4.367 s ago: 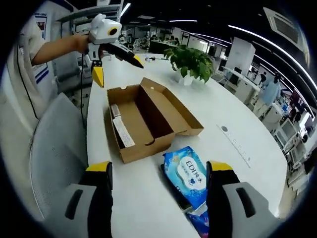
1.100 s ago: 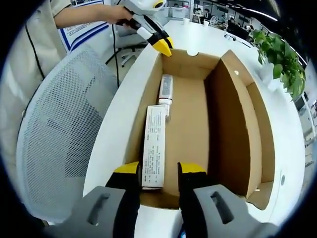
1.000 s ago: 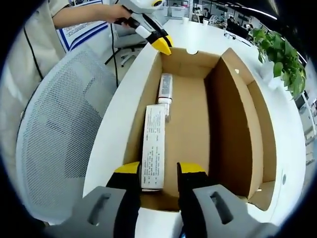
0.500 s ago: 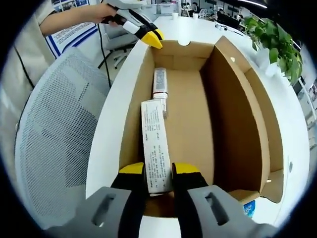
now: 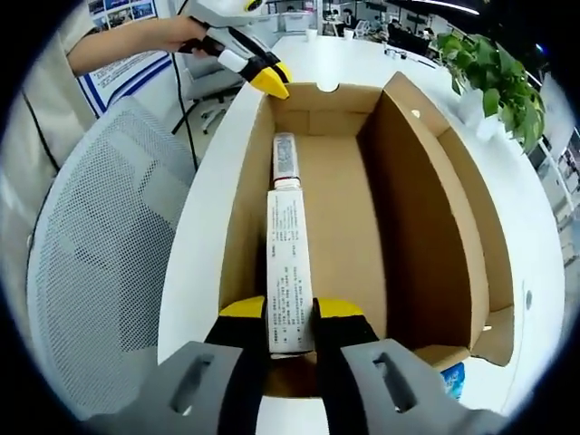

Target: Operate the shoe box by opening the lid, removing the specified soft item, and placing it in the target area until the item is outside and the box remains undamaged.

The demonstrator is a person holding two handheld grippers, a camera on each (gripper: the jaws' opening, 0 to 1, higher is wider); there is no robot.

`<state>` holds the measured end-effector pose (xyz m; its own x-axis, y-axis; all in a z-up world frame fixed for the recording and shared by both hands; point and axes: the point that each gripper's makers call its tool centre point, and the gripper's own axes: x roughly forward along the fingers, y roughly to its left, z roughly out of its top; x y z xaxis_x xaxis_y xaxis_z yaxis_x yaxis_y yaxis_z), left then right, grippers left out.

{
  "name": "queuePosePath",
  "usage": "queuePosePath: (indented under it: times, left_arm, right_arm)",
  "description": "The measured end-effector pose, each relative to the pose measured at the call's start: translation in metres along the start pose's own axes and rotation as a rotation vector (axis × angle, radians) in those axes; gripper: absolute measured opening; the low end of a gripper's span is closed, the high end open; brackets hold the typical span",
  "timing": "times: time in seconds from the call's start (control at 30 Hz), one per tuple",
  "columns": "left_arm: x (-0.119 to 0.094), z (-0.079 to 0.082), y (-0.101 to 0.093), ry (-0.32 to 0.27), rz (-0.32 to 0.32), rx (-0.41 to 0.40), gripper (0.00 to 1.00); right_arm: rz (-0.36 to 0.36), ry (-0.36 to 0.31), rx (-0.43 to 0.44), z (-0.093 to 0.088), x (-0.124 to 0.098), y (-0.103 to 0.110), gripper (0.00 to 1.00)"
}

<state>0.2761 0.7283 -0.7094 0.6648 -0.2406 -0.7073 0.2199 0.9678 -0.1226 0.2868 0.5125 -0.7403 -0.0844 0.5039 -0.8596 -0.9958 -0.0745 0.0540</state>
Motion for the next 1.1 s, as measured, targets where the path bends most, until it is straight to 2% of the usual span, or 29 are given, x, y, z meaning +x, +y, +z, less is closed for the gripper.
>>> queuePosePath:
  times: [0.33, 0.6, 1.1]
  left_arm:
    - [0.000, 0.000, 0.000, 0.008, 0.010, 0.008, 0.09]
    - [0.000, 0.000, -0.001, 0.012, 0.014, 0.011, 0.09]
    - [0.000, 0.000, -0.002, 0.026, 0.018, 0.026, 0.09]
  right_arm:
    - [-0.030, -0.014, 0.013, 0.006, -0.019, -0.002, 0.16]
    - [-0.064, -0.078, 0.038, 0.024, -0.045, -0.005, 0.16]
    - [-0.098, -0.109, -0.019, 0.038, -0.084, -0.006, 0.16]
